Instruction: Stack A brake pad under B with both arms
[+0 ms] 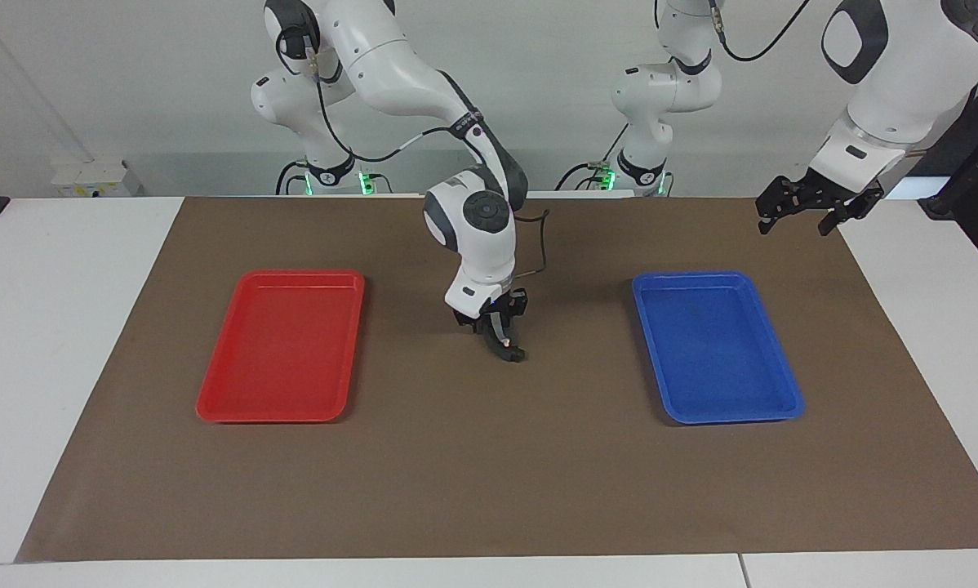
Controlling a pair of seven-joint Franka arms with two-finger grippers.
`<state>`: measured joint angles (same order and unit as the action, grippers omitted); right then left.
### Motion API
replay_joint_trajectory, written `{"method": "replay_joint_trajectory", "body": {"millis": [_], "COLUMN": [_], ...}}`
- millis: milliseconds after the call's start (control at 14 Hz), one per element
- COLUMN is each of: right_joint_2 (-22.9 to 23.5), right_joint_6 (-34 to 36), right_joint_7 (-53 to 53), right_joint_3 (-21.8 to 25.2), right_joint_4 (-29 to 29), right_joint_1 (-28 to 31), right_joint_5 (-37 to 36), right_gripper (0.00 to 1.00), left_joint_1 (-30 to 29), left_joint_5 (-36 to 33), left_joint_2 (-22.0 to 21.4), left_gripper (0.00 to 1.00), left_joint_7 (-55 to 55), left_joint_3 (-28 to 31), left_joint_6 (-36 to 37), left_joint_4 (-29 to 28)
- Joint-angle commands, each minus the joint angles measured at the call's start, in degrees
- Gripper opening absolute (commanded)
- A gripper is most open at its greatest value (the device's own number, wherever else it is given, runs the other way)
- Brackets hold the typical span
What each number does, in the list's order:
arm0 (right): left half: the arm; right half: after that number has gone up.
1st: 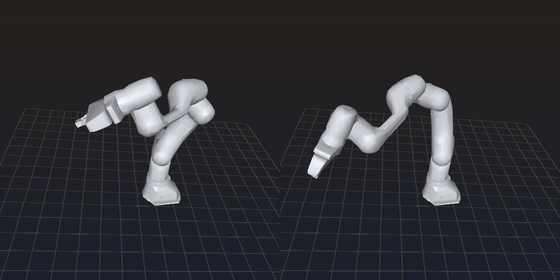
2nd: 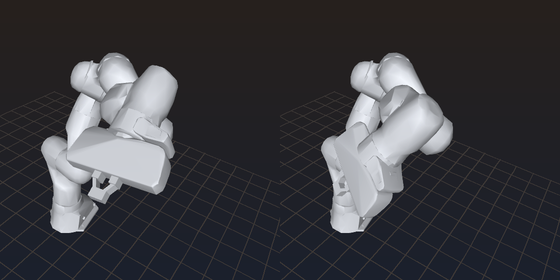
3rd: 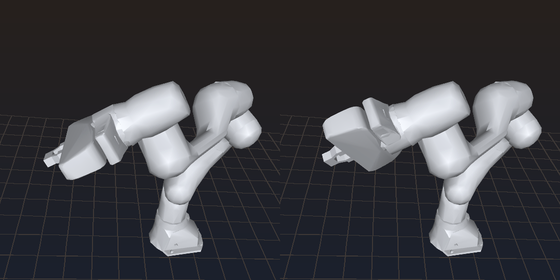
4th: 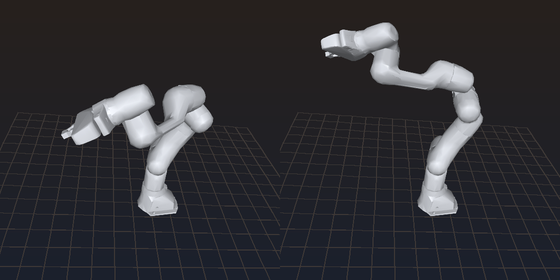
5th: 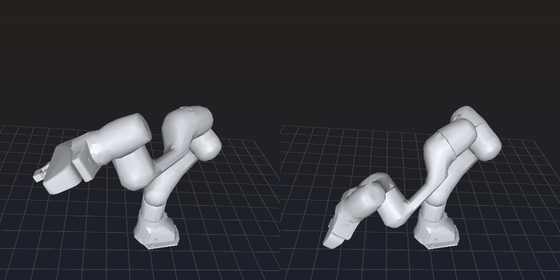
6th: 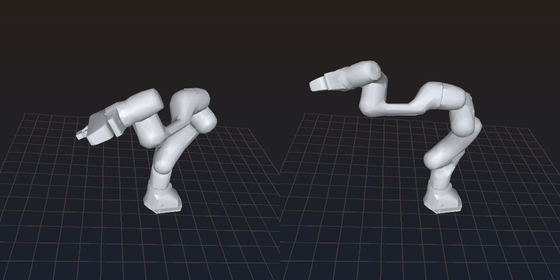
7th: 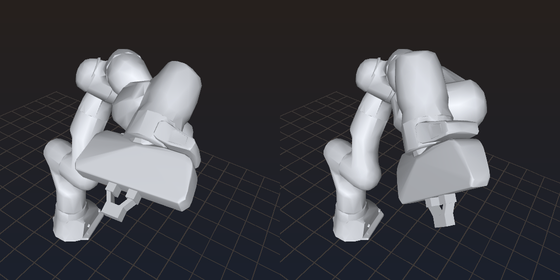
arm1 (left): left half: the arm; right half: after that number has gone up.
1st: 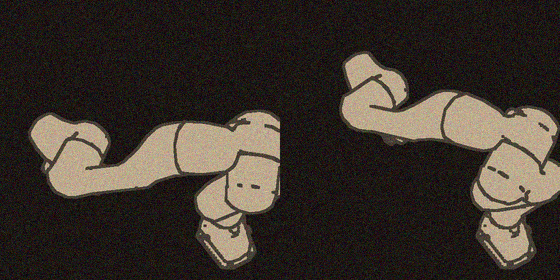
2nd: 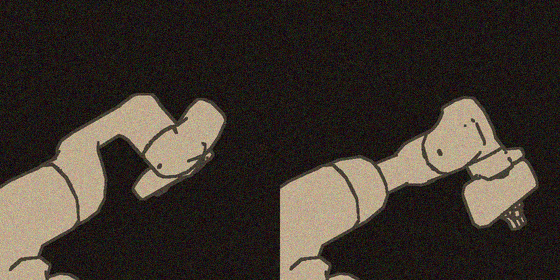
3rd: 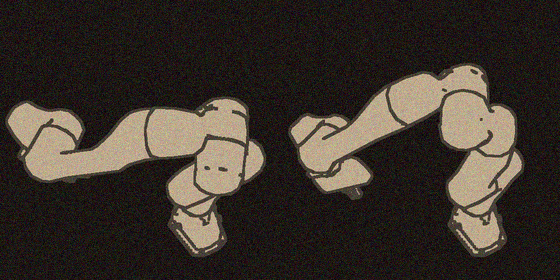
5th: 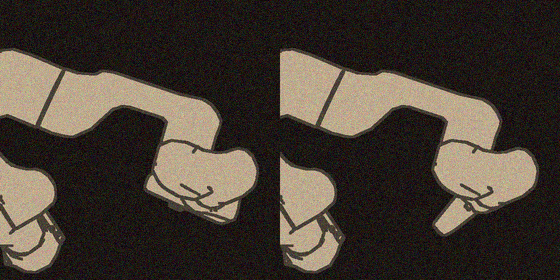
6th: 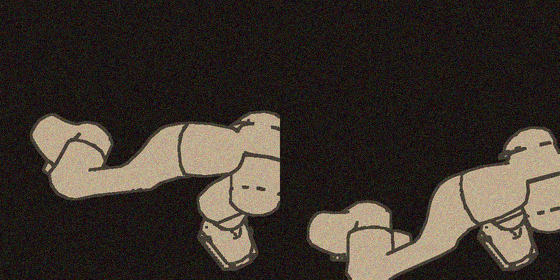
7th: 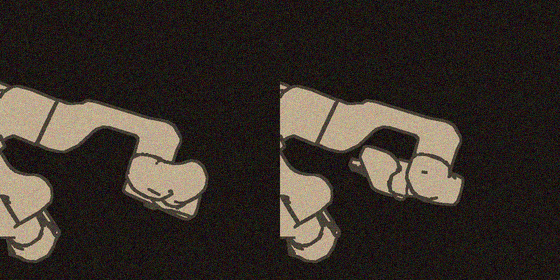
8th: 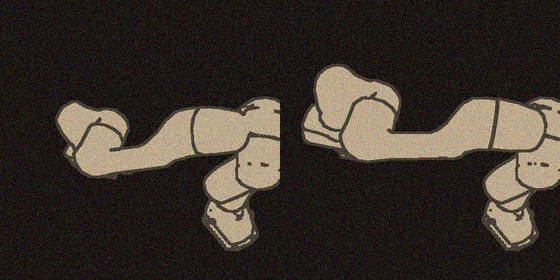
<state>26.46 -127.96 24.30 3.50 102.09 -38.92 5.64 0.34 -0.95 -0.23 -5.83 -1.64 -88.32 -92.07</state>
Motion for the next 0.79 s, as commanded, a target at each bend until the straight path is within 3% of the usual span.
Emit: {"method": "replay_joint_trajectory", "body": {"millis": [0, 214, 500, 714], "right_joint_2": [-2.4, -7.7, -15.6, -19.8], "right_joint_6": [0.2, 3.2, 8.3, 12.0], "right_joint_7": [0.1, 1.7, 1.8, 1.4], "right_joint_3": [-0.2, 0.8, 1.7, 1.8], "right_joint_4": [1.4, 1.9, 1.5, 1.0], "right_joint_1": [0.2, 1.3, 10.9, 17.0], "right_joint_5": [0.9, 0.7, -6.6, -8.0], "right_gripper": [0.99, 0.99, 0.99, 0.99], "left_joint_1": [-0.4, -0.4, -0.4, -0.4], "left_joint_5": [-0.9, -0.9, -0.9, -0.9], "left_joint_2": [-1.7, -1.7, -1.7, -1.7], "left_gripper": [1.00, 1.00, 1.00, 1.00], "left_joint_7": [-0.2, -0.2, -0.2, -0.2], "left_joint_3": [-0.2, -0.2, -0.2, -0.2], "left_joint_6": [-1.0, -1.0, -1.0, -1.0], "left_joint_4": [-2.1, -2.1, -2.1, -2.1]}}
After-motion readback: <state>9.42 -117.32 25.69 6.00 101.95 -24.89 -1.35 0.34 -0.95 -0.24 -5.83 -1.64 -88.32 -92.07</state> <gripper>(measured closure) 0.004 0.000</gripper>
